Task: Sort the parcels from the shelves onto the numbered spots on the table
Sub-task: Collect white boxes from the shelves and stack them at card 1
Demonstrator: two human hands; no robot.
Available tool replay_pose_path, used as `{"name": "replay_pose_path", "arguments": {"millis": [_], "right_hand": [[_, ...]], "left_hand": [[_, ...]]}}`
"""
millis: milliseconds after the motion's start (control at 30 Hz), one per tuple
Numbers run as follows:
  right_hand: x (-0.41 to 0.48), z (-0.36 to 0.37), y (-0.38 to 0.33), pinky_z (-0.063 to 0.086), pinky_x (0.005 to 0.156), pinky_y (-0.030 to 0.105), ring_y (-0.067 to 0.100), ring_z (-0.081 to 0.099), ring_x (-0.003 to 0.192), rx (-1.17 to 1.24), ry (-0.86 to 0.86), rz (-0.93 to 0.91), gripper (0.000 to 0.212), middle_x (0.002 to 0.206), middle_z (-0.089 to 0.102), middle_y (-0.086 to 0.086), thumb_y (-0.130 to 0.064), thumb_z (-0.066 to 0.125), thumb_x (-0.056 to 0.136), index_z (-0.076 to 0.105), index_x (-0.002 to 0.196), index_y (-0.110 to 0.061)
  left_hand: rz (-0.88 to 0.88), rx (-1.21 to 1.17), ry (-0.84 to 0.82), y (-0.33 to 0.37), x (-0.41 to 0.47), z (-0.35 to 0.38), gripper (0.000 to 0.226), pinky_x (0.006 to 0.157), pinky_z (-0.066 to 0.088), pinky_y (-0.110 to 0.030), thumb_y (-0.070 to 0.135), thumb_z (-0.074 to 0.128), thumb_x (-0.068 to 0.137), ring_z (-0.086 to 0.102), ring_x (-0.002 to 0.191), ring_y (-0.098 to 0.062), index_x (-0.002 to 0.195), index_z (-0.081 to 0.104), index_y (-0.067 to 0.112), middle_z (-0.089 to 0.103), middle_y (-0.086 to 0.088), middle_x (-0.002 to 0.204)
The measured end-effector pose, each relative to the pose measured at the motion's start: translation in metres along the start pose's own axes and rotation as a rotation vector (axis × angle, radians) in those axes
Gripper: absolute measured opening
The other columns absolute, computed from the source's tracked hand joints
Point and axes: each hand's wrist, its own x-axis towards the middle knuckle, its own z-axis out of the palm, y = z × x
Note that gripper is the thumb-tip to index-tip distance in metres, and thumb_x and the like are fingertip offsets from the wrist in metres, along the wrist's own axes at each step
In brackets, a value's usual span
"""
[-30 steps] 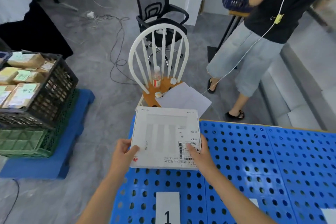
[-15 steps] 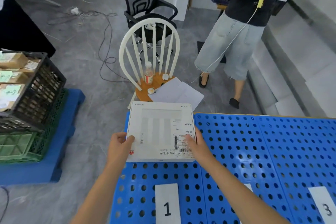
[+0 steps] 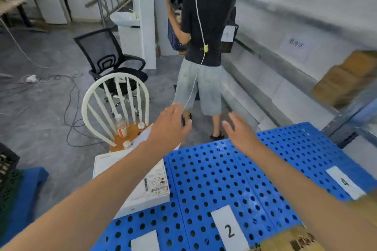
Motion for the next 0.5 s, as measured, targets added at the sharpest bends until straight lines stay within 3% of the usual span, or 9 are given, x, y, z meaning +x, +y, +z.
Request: {"name": "replay_pose_path", "arguments": {"millis": [133,400,500], "right_hand": [[-0.027,-0.095,0.054,0.03,0.11,0.039,0.03,0.035,0.135,-0.16,0.128,-0.01,0.05,0.145,0.039,0.016,-0.034,0.039,0.102,0.038,0.139,-0.002],[-0.137,-0.28,0.202,0.018,0.116,0.038,0.028,0.024,0.142,-0.358,0.379,0.148,0.056,0.154,0.027,0.012,-0.036,0.037,0.102,0.028,0.147,-0.003],[-0.192,-0.332,0.266,0.029,0.112,0.042,0.031,0.035,0.135,-0.357,0.467,0.261,0.054,0.147,0.036,0.011,-0.038,0.039,0.1,0.036,0.142,-0.004]], "left_hand": [[0.254,0.068,0.004,0.116,0.025,0.016,0.05,0.11,0.025,-0.032,0.034,0.045,0.098,0.033,0.133,-0.024,0.139,0.037,0.006,0.039,-0.009,0.144],[0.637,0.022,0.03,0.388,0.019,0.091,0.058,0.114,0.018,-0.031,0.038,0.044,0.097,0.029,0.139,-0.024,0.143,0.035,0.004,0.036,-0.011,0.149],[0.765,0.019,-0.01,0.475,0.0,0.128,0.06,0.118,0.009,-0.03,0.041,0.039,0.099,0.018,0.146,-0.019,0.147,0.03,0.006,0.027,-0.007,0.156]]}}
